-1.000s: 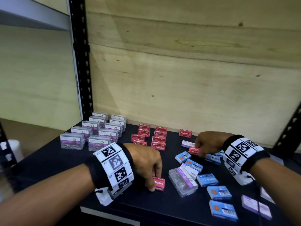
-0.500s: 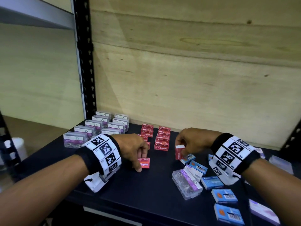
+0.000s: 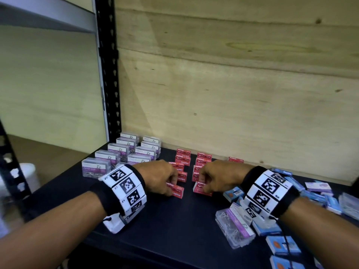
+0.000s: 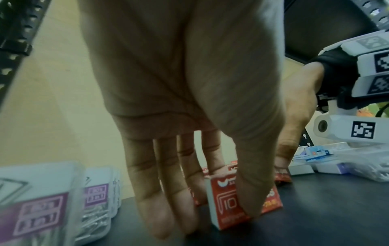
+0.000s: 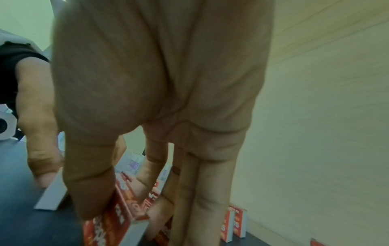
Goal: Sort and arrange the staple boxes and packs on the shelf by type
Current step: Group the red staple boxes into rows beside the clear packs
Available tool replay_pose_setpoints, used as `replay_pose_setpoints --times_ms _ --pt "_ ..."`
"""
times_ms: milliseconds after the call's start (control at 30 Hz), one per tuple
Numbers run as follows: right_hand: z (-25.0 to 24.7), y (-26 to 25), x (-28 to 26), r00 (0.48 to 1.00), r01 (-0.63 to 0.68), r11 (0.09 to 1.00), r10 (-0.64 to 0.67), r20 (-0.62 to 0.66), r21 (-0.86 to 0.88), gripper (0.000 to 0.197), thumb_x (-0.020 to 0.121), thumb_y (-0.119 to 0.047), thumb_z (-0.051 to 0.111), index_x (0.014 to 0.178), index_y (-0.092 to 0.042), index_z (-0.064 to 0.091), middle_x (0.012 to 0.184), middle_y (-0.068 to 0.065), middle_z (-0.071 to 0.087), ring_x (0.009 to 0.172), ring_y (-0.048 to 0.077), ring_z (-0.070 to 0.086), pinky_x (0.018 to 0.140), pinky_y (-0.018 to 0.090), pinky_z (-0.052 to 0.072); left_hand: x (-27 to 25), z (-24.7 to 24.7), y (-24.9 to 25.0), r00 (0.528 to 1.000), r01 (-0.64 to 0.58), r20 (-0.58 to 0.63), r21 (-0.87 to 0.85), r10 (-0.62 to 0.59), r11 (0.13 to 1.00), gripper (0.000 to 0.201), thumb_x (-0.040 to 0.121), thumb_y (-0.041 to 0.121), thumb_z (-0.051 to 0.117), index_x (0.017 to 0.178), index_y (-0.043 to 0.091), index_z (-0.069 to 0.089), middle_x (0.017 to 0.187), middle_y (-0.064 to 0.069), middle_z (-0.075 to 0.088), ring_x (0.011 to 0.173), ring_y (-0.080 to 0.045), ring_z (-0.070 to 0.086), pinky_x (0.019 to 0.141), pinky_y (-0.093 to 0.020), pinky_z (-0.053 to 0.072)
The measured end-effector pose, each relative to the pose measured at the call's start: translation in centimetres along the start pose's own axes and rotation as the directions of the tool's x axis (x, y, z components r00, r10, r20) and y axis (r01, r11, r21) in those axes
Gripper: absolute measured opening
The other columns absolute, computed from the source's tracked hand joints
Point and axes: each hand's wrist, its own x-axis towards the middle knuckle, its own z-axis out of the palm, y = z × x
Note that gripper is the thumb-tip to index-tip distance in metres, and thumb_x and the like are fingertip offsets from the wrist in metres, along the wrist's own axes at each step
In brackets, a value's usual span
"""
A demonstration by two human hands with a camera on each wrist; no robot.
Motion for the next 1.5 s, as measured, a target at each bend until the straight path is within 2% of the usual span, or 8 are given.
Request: replay_pose_setpoints --times_ms 133,267,400,567,767,1100,1333,1500 --pt "0.2 0.1 0.4 1.000 0.001 1.000 -0.001 -0.008 0.012 0.019 0.090 -0.036 0.068 0.102 -0.022 0.065 0.091 -0.009 0.067 0.084 0.012 0.061 0.075 0.028 0.049 -0.3 0.0 0.1 0.999 0.008 -0.034 0.076 -0.005 0.997 0.026 0.087 0.039 0.068 0.110 0.027 0.060 0.103 0.007 0.056 0.094 -0.014 0.056 0.074 -0.027 0.044" --pt "0.3 0.1 0.6 1.000 0.006 1.000 -0.006 -0.003 0.005 0.020 0.089 -0.040 0.068 0.100 -0.023 0.066 0.086 -0.012 0.066 0.084 0.012 0.062 0.078 0.030 0.051 -0.4 -0.1 0.4 1.000 0.010 -0.024 0.109 -0.007 0.994 0.029 0.092 0.033 0.062 0.120 0.028 0.057 0.109 0.003 0.060 0.097 -0.017 0.057 0.084 -0.031 0.049" --pt "0.0 0.3 0.3 0.999 -0.009 0.999 0.008 0.038 0.033 0.032 0.083 -0.044 0.075 0.105 -0.023 0.065 0.084 -0.014 0.063 0.081 0.010 0.059 0.073 0.025 0.047 -0.3 -0.4 0.7 1.000 0.003 -0.024 0.115 0.000 0.993 0.026 0.092 0.034 0.062 0.117 0.028 0.056 0.093 0.007 0.052 0.088 -0.015 0.054 0.076 -0.027 0.044" --pt "0.0 0.7 0.2 0.999 -0.018 0.999 0.016 0.047 0.028 0.022 0.087 -0.039 0.071 0.103 -0.025 0.068 0.084 -0.015 0.064 0.074 0.002 0.056 0.064 0.021 0.041 0.0 -0.6 0.8 1.000 0.001 -0.030 0.130 0.003 0.992 0.026 0.092 0.036 0.063 0.115 0.026 0.057 0.085 0.007 0.055 0.082 -0.016 0.057 0.074 -0.028 0.046" --pt "0.1 0.8 0.2 0.999 -0.014 0.999 0.011 0.053 0.048 0.021 0.088 -0.041 0.070 0.100 -0.025 0.070 0.088 -0.014 0.067 0.078 0.003 0.058 0.068 0.022 0.043 0.2 -0.5 0.9 0.999 -0.001 -0.047 0.140 0.008 0.990 0.029 0.092 0.035 0.063 0.119 0.027 0.057 0.074 0.015 0.044 0.078 -0.013 0.052 0.071 -0.027 0.042" --pt "0.3 1.1 0.6 0.998 -0.036 0.998 0.033 0.053 0.057 0.028 0.085 -0.045 0.071 0.103 -0.024 0.067 0.086 -0.014 0.064 0.080 0.007 0.058 0.071 0.025 0.044 0.3 -0.4 0.8 0.999 -0.004 -0.046 0.125 0.010 0.992 0.028 0.092 0.033 0.063 0.119 0.026 0.058 0.071 0.015 0.046 0.064 -0.004 0.046 0.069 -0.025 0.040" --pt "0.6 1.5 0.4 0.996 -0.077 0.996 0.074 0.044 0.054 0.042 0.081 -0.051 0.074 0.108 -0.027 0.054 0.095 -0.010 0.062 0.092 0.016 0.061 0.077 0.030 0.047 0.0 -0.5 0.8 1.000 0.009 -0.029 0.088 -0.007 0.996 0.028 0.090 0.035 0.066 0.115 0.027 0.057 0.080 0.010 0.056 0.079 -0.013 0.060 0.073 -0.028 0.048" --pt "0.6 2.3 -0.3 0.997 -0.065 0.982 0.059 0.042 0.176 0.039 0.080 -0.049 0.076 0.102 -0.028 0.051 0.100 -0.004 0.067 0.087 0.015 0.061 0.083 0.035 0.051 -0.7 -0.8 0.5 0.999 0.044 0.002 -0.034 -0.044 0.998 0.034 0.085 0.033 0.072 0.111 0.031 0.050 0.092 0.007 0.067 0.084 -0.013 0.065 0.080 -0.031 0.052"
